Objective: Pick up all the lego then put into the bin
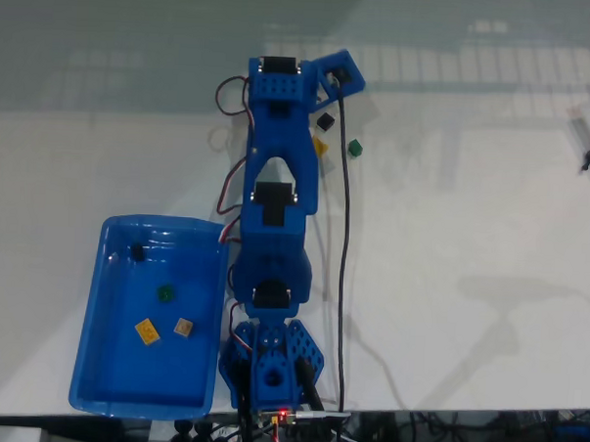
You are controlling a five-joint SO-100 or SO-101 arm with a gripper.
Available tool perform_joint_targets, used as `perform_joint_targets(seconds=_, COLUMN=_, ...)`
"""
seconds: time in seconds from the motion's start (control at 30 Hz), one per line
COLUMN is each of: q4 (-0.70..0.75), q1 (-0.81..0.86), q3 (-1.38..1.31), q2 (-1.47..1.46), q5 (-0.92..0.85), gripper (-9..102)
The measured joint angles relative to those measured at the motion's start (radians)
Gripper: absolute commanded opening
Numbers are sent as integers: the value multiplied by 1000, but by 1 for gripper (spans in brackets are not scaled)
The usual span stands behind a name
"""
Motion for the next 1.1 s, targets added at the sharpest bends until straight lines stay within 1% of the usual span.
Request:
perform_joint_targets(seconds=0.23, q4=-2, q1=29, q3=-100, q2=-81, q5=6, gripper=28)
perform_joint_targets(seconds=1.1, q4=54, q1=63, q3=-241, q2=-272, q5=-15, gripper=26)
